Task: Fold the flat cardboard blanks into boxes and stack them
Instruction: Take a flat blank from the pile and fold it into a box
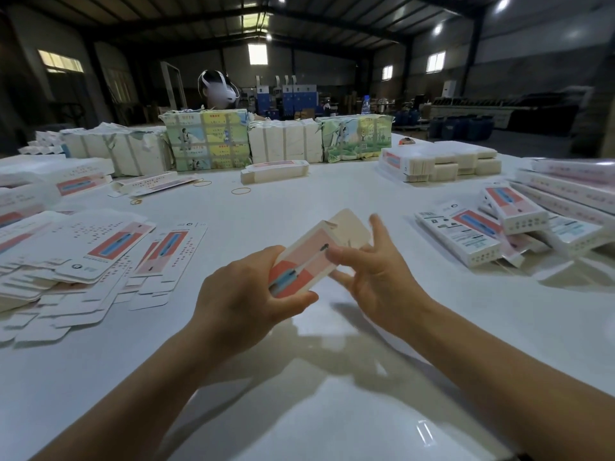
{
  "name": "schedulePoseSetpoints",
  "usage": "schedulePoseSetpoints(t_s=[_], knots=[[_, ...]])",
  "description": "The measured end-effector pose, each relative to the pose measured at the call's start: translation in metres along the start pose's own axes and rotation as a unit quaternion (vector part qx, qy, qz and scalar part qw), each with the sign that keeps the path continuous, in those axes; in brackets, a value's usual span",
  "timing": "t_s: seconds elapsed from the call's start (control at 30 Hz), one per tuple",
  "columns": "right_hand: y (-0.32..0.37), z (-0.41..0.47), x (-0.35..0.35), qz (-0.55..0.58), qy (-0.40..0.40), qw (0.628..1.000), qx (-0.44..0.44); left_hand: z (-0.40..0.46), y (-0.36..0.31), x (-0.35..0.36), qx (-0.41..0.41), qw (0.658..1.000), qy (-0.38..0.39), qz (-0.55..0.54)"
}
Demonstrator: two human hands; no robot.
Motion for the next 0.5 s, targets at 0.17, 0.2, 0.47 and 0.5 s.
schedulePoseSetpoints(t_s=[0.17, 0.2, 0.47, 0.5], knots=[[-0.005, -0.007, 0.000, -0.231, -0.011, 0.961, -0.150, -0.001, -0.002, 0.003, -0.010, 0.999, 0.011, 0.028], [-0.009, -0.010, 0.003, -0.339, -0.019, 0.916, -0.213, -0.001, -0.003, 0.002, -0.015, 0.999, 0.008, 0.040], [-0.023, -0.021, 0.022, -0.355, 0.051, 0.916, -0.180, 0.000, -0.018, -0.005, 0.013, 0.993, -0.074, 0.095], [-0.020, -0.019, 0.021, -0.280, 0.054, 0.948, -0.140, -0.001, -0.019, -0.006, 0.030, 0.991, -0.087, 0.101]])
Point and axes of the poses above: each hand's wrist, its own z-axis towards the middle knuckle, its own x-axis out of the palm, y = z × x, the point moved 1 cm from there along z, towards the middle knuckle, and after that the axes turned 4 degrees about z, right-handed, at the moved point
